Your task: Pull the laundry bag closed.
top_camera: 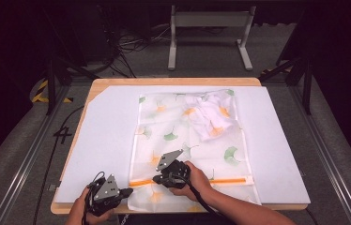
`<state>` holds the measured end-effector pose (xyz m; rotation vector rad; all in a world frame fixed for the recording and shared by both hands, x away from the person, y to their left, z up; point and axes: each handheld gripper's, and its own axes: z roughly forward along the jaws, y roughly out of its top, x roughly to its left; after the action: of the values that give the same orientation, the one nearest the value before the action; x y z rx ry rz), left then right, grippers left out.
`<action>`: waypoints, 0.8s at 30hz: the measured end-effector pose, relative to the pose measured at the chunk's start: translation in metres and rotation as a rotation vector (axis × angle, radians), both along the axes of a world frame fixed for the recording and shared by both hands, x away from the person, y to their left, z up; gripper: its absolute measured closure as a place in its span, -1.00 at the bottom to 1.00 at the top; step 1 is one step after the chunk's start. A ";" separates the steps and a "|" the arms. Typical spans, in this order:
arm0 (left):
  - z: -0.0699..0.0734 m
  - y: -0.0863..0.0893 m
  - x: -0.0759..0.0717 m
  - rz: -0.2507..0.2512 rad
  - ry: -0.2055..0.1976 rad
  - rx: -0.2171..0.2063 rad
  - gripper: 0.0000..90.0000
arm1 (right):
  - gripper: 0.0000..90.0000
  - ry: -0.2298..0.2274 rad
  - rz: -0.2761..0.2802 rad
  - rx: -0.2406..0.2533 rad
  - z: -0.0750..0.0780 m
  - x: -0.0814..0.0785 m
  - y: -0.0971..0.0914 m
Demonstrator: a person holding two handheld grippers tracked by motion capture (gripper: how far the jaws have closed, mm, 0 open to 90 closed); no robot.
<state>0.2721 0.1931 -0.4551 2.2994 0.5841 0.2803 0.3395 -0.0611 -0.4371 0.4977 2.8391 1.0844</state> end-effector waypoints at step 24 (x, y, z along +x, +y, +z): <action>0.000 0.001 0.000 -0.003 -0.002 -0.004 1.00 | 1.00 0.002 -0.041 -0.013 0.001 0.001 -0.023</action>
<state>0.2723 0.1937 -0.4554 2.2960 0.5795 0.2802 0.3407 -0.0842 -0.4366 0.5539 2.8228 1.0578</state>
